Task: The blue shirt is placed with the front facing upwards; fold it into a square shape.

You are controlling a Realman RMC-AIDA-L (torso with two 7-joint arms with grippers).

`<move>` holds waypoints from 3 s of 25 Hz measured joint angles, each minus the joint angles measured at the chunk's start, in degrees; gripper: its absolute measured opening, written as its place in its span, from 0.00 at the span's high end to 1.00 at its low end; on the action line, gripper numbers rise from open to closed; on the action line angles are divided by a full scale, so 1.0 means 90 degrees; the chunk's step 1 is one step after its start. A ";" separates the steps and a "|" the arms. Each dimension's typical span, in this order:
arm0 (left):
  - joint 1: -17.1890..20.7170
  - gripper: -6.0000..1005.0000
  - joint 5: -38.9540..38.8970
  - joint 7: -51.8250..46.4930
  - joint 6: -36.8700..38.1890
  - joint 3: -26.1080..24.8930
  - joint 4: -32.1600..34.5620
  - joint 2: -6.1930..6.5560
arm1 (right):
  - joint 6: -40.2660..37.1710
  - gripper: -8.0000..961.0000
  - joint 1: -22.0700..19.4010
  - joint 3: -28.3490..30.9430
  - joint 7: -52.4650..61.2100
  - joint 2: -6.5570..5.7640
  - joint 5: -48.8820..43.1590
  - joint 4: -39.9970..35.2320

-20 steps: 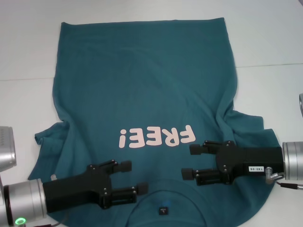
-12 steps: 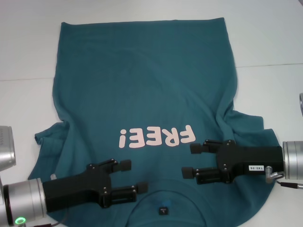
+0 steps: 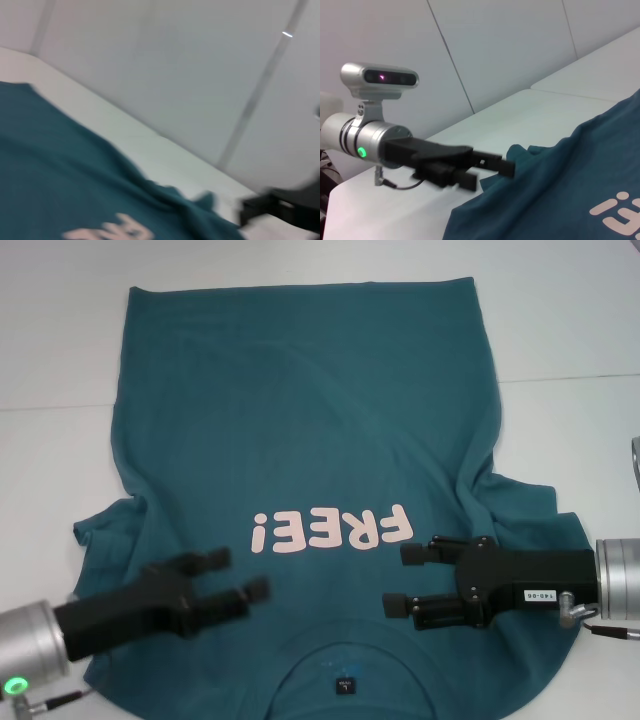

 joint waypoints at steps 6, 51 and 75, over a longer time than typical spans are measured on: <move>0.0087 0.12 0.0002 -0.0411 -0.0740 -0.0953 0.0024 0.0072 | -0.0001 0.02 0.0000 0.0007 0.0064 0.0010 0.0001 0.0001; 0.0042 0.19 0.0629 -0.0800 -0.2153 -0.1162 0.0155 0.0133 | 0.0017 0.02 0.0014 0.0118 0.0093 -0.0016 0.0195 0.0000; 0.0039 0.95 0.0658 -0.0905 -0.2189 -0.1142 0.0254 0.0126 | 0.0011 0.02 -0.0059 0.0182 0.0061 -0.0014 0.0275 -0.0010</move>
